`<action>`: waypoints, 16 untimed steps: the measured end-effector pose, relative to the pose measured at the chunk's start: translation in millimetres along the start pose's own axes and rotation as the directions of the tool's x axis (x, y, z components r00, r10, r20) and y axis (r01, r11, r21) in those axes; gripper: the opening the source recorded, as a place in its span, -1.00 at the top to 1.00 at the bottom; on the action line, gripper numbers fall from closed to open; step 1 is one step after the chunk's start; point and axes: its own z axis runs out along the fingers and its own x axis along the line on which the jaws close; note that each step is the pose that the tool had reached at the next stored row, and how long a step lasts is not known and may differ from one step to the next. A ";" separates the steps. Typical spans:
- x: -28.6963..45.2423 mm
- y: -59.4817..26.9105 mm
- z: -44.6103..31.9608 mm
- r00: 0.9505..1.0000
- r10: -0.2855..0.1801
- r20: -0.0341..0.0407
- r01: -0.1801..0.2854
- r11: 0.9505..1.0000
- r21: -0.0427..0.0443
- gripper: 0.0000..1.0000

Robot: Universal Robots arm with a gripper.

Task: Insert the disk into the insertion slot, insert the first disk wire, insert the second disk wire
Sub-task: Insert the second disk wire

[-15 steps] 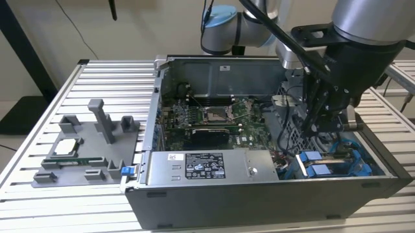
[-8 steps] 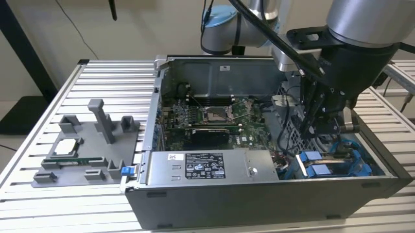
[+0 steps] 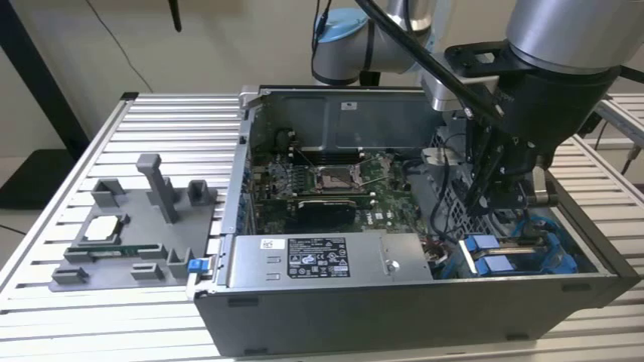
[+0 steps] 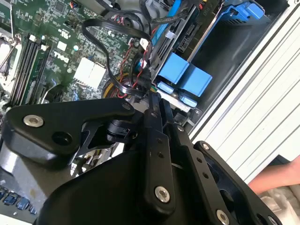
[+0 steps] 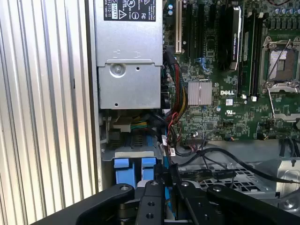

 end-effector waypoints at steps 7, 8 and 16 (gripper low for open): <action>0.2 0.2 2.5 1.000 0.000 0.000 0.000 1.000 0.002 1.00; 0.3 0.3 3.5 1.000 0.000 0.000 0.000 1.000 0.003 1.00; 0.4 -8.5 11.1 1.000 -0.001 0.000 0.001 1.000 0.007 1.00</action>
